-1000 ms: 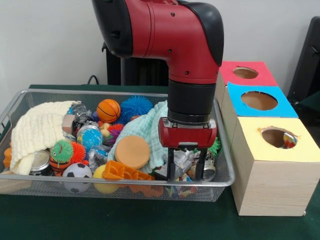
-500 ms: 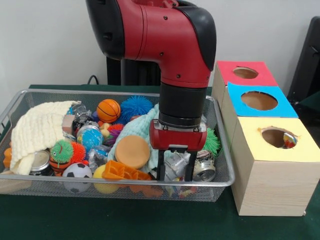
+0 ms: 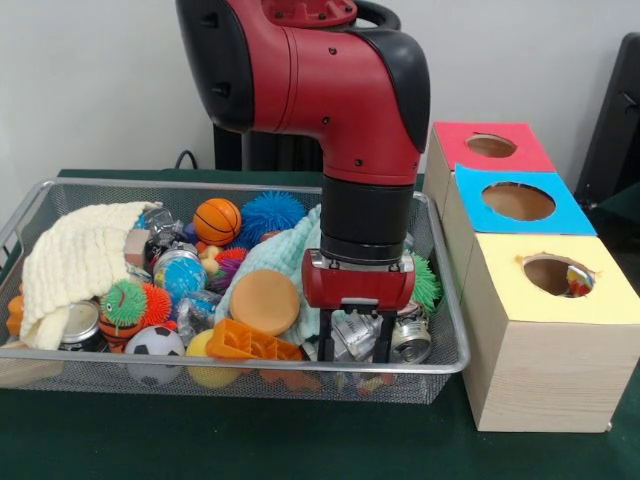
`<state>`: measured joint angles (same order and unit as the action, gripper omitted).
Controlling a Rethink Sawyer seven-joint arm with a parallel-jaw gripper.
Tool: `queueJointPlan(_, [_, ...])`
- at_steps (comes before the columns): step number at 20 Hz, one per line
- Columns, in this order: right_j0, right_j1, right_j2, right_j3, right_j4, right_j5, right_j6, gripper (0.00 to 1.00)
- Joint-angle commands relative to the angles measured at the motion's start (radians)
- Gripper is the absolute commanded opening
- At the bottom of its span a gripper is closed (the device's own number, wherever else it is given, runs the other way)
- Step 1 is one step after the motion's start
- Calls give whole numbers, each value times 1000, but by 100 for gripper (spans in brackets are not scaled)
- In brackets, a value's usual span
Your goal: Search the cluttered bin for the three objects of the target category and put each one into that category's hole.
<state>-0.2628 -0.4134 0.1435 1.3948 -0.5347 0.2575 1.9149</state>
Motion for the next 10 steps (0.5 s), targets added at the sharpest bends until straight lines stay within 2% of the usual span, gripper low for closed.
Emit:
queueJointPlan(1, [7, 106, 3, 59, 8, -64, 125, 100])
queueJointPlan(5, [15, 108, -4, 65, 12, -69, 132, 100])
queueJointPlan(10, [-27, 88, 58, 99, 24, 22, 52, 100])
